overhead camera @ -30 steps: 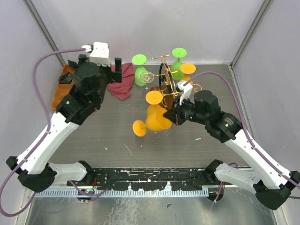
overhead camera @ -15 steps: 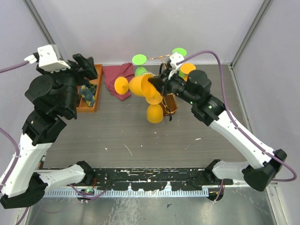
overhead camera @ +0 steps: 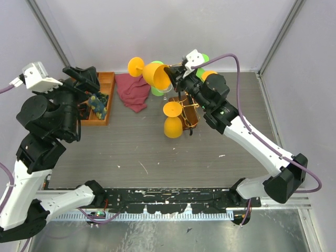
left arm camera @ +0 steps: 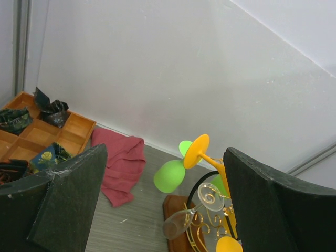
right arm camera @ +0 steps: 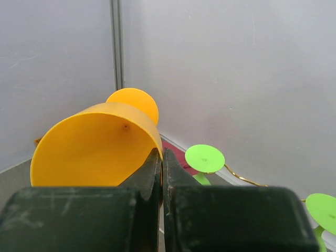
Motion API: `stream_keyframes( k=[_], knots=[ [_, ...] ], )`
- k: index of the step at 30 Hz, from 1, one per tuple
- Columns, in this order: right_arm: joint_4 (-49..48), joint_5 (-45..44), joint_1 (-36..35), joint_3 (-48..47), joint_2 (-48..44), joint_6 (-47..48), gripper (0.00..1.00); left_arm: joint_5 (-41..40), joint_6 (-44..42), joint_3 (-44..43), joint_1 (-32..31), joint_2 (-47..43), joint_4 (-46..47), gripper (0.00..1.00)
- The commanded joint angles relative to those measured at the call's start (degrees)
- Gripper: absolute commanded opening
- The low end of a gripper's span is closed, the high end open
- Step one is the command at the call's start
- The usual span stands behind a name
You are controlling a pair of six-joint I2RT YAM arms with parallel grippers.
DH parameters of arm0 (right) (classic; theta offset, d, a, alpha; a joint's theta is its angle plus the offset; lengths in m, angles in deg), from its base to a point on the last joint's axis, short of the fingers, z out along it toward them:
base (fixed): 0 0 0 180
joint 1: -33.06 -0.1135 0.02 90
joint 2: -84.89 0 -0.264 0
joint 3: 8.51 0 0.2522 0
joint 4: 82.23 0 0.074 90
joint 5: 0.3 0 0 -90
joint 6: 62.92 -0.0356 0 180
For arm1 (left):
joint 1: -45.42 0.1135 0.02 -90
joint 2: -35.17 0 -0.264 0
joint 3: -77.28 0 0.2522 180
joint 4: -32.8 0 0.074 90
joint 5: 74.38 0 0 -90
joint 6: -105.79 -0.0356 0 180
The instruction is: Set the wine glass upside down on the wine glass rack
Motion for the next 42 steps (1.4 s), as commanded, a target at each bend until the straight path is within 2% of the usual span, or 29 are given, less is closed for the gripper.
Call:
stream_keyframes(
  k=[1,9,13,21,26,34,42],
  knots=[
    [-9.61,-1.71,-0.22,0.43,-0.09,1.58,0.01,-1.11,6.01,1.34,0.11,-0.17,1.98,0.98],
    [-25.23,1.60,-0.24,7.55,-0.13,1.90,0.01,-0.48,20.35,5.38,0.03,-1.12,6.15,0.98],
    [-31.25,2.83,-0.24,9.29,1.36,2.29,0.01,0.25,28.62,5.44,0.03,-1.15,4.75,0.98],
    [-37.11,9.61,-1.08,8.16,3.95,0.06,0.01,2.06,47.39,9.93,0.11,-2.53,3.82,0.99],
    [-37.62,13.38,-1.88,8.32,3.84,-1.74,0.01,4.59,52.08,10.72,0.05,-1.32,3.28,0.99],
    [-40.39,13.83,-4.27,8.15,5.06,-2.86,0.01,11.53,59.74,12.09,0.09,2.52,4.77,0.98],
    [-40.37,12.92,-4.80,9.14,4.75,-2.96,0.01,11.05,60.47,13.68,0.06,2.74,6.01,0.83]
  ],
)
